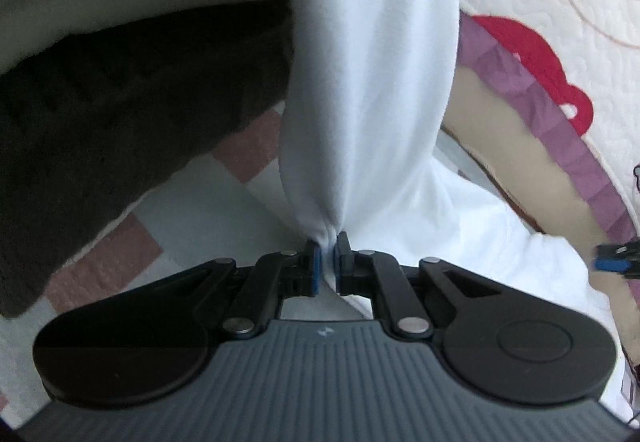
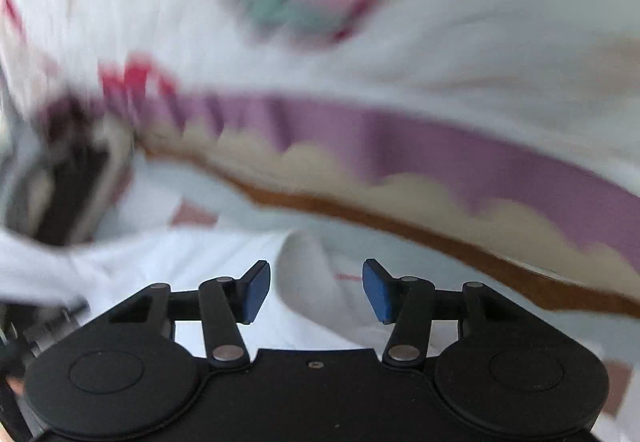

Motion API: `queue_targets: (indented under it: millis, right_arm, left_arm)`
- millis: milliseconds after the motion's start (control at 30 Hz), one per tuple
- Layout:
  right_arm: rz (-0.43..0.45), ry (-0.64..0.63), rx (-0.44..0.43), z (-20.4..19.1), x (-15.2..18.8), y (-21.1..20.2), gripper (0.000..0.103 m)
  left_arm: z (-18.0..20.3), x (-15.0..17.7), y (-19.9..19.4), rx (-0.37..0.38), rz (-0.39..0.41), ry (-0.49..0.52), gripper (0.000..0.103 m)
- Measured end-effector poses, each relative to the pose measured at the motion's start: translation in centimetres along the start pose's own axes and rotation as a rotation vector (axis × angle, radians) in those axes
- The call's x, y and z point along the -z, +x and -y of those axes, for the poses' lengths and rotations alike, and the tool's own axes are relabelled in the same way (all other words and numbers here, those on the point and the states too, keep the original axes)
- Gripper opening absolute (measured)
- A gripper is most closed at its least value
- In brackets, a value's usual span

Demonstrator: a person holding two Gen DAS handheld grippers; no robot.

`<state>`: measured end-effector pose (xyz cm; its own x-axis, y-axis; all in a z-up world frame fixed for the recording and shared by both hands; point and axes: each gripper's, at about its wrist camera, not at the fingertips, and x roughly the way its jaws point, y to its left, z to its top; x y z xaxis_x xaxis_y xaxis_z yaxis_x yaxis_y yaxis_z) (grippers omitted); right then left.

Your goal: Fold clothes

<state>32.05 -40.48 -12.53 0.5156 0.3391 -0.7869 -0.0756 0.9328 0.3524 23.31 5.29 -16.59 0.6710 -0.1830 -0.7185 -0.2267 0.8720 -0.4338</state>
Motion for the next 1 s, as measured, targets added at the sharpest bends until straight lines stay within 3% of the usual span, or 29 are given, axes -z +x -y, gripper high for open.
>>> queue_targets:
  millis: [67, 133, 200, 267, 433, 567, 633, 667, 700, 733, 833, 900, 1000]
  right_arm:
    - [0.059, 0.031, 0.069, 1.5, 1.3, -2.3, 0.056]
    - [0.082, 0.052, 0.163, 3.0, 2.5, -3.7, 0.056]
    - [0.083, 0.062, 0.240, 4.4, 3.5, -4.4, 0.056]
    - [0.070, 0.074, 0.250, 5.7, 3.8, -4.8, 0.056]
    - [0.041, 0.122, 0.154, 7.2, 3.4, -3.4, 0.059]
    - [0.025, 0.343, 0.085, 9.4, 2.8, -1.0, 0.059]
    - [-0.028, 0.358, 0.082, 9.3, 2.8, 0.2, 0.059]
    - [-0.060, 0.319, 0.082, 8.6, 3.0, 0.6, 0.057]
    - [-0.092, 0.279, 0.083, 8.0, 3.1, 0.9, 0.039]
    - [-0.107, 0.229, 0.028, 7.4, 3.6, 0.8, 0.017]
    - [-0.172, 0.176, -0.123, 6.4, 6.2, 0.2, 0.014]
    - [-0.223, 0.155, -0.158, 5.9, 8.2, 0.2, 0.014]
    - [-0.263, 0.116, -0.162, 4.8, 11.1, -0.2, 0.014]
  left_arm:
    - [0.5, -0.5, -0.3, 0.007, -0.079, 0.004, 0.015]
    - [1.3, -0.5, -1.2, 0.063, -0.154, 0.033, 0.024]
    - [2.4, -0.2, -2.6, 0.104, -0.173, 0.070, 0.024]
    - [4.6, 0.4, -4.0, 0.112, -0.158, 0.159, 0.024]
    - [11.6, 1.6, -4.6, 0.212, -0.067, 0.345, 0.030]
    - [17.0, 1.7, -1.4, 0.284, -0.074, 0.405, 0.031]
    - [19.4, 1.7, -0.2, 0.302, -0.084, 0.428, 0.031]
    - [20.0, 2.1, -0.2, 0.310, -0.077, 0.438, 0.031]
    - [20.3, 2.7, -0.5, 0.317, -0.065, 0.446, 0.032]
    - [20.5, 3.7, -0.8, 0.325, -0.050, 0.456, 0.033]
    - [22.1, 5.0, 0.7, 0.345, 0.030, 0.480, 0.046]
    - [22.9, 6.1, 1.9, 0.336, 0.044, 0.522, 0.047]
    - [23.7, 7.2, 3.8, 0.352, -0.014, 0.559, 0.047]
